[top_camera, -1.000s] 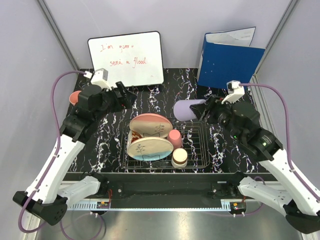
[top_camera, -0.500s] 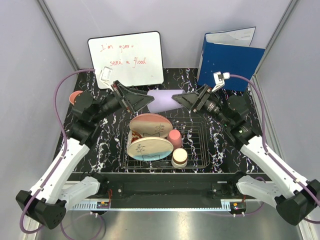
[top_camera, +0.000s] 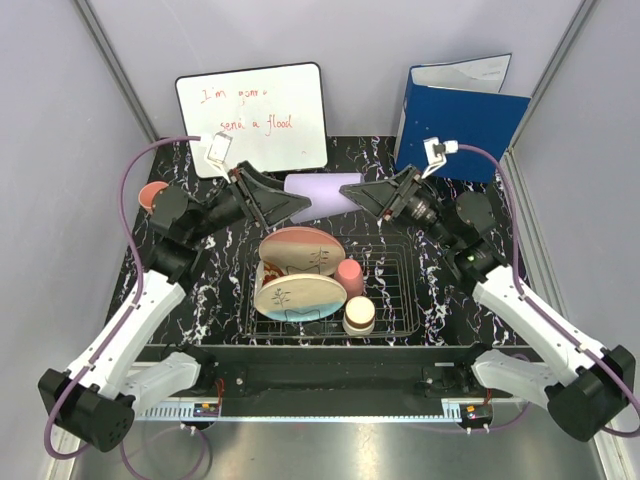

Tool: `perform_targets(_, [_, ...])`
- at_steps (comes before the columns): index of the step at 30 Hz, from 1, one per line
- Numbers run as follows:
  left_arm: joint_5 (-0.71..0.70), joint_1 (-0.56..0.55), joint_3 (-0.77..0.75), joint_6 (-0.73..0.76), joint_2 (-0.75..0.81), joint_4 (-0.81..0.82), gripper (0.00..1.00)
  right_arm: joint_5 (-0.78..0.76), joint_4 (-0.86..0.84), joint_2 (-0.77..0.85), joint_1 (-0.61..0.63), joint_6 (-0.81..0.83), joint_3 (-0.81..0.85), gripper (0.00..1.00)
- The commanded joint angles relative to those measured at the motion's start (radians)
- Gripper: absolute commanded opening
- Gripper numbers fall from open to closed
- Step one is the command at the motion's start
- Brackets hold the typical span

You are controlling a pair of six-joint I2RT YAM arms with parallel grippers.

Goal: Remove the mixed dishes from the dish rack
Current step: Pick up the cup from the dish rack, then place the cup into the cup.

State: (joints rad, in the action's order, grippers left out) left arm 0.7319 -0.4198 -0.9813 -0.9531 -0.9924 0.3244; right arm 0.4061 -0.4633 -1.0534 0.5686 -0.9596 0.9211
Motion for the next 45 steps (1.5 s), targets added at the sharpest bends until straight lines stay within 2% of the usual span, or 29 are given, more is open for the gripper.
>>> perform_targets(1, [0.112,-0.005,0.026,-0.087,-0.012,0.212,0.56,0.077,-0.090,-0.071,-0.001,-0.034,0.050,0.00])
perform_targets(3, [0.127,-0.010,0.024,-0.090,-0.015,0.228,0.30,0.085,-0.081,-0.094,-0.001,-0.037,0.055,0.00])
perform_targets(4, [0.129,-0.008,0.020,-0.082,-0.014,0.217,0.04,0.080,-0.071,-0.095,-0.001,-0.024,0.058,0.02])
perform_targets(5, [0.121,-0.010,0.015,-0.072,-0.006,0.179,0.00,0.067,-0.055,-0.097,-0.001,-0.015,0.061,0.11])
perform_targets(7, [0.092,-0.008,-0.002,-0.012,0.008,0.110,0.00,0.053,-0.006,-0.088,-0.001,0.014,0.061,0.57])
perform_targets(8, [0.054,-0.007,-0.013,0.014,0.020,0.022,0.00,0.025,0.041,-0.079,-0.001,0.031,0.061,0.71])
perform_targets(9, [0.028,-0.004,-0.031,0.089,0.027,-0.049,0.00,0.007,0.078,-0.057,-0.001,0.050,0.064,0.89])
perform_targets(10, [-0.003,-0.001,-0.092,0.137,0.032,-0.209,0.00,-0.042,0.116,-0.043,-0.003,0.091,0.073,0.93])
perform_targets(11, [-0.058,0.019,-0.140,0.193,0.029,-0.302,0.00,-0.085,0.232,-0.025,-0.001,0.119,0.082,0.95])
perform_targets(12, [-0.101,0.039,-0.195,0.315,0.025,-0.405,0.00,-0.139,0.315,0.004,0.001,0.172,0.117,0.96])
perform_targets(13, [-0.159,0.058,-0.323,0.370,0.017,-0.602,0.00,-0.271,0.404,0.016,0.001,0.194,0.139,0.96])
perform_targets(14, [-0.325,0.078,-0.392,0.458,-0.012,-0.695,0.00,-0.335,0.583,0.027,0.001,0.220,0.160,0.96])
perform_targets(15, [-0.438,0.078,-0.463,0.499,-0.034,-0.781,0.00,-0.392,0.653,0.035,0.001,0.261,0.195,0.95])
perform_targets(16, [-0.536,0.078,-0.585,0.513,-0.060,-0.905,0.00,-0.497,0.708,0.041,0.001,0.272,0.205,0.96])
perform_targets(17, [-0.675,0.105,-0.641,0.514,-0.122,-0.962,0.00,-0.535,0.780,0.049,0.001,0.283,0.206,0.96])
perform_targets(19, [-0.809,0.137,-0.808,0.492,-0.246,-1.135,0.00,-0.594,0.819,0.078,0.001,0.312,0.194,0.95])
perform_targets(22, [-0.841,0.280,-0.951,0.433,-0.395,-1.273,0.00,-0.660,0.885,0.124,0.001,0.347,0.173,0.95])
perform_targets(23, [-0.816,0.352,-0.967,0.432,-0.426,-1.282,0.00,-0.680,0.922,0.138,0.001,0.354,0.170,0.95])
perform_targets(25, [-0.906,0.410,-1.025,0.430,-0.524,-1.335,0.00,-0.722,0.971,0.148,0.001,0.384,0.165,0.95])
perform_targets(27, [-0.977,0.420,-1.123,0.448,-0.606,-1.384,0.00,-0.737,0.991,0.159,-0.001,0.409,0.159,0.95])
perform_targets(28, [-1.020,0.456,-1.138,0.458,-0.671,-1.410,0.00,-0.748,0.997,0.162,0.001,0.413,0.153,0.95])
perform_targets(33, [-1.132,0.487,-1.171,0.533,-0.796,-1.423,0.00,-0.721,0.996,0.176,0.001,0.409,0.105,0.96])
perform_targets(38, [-1.074,0.573,-1.220,0.502,-0.851,-1.418,0.00,-0.698,0.996,0.178,0.001,0.412,0.081,0.96])
perform_targets(45, [-0.977,0.665,-1.188,0.468,-0.888,-1.412,0.00,-0.687,0.982,0.156,0.001,0.400,0.070,0.96])
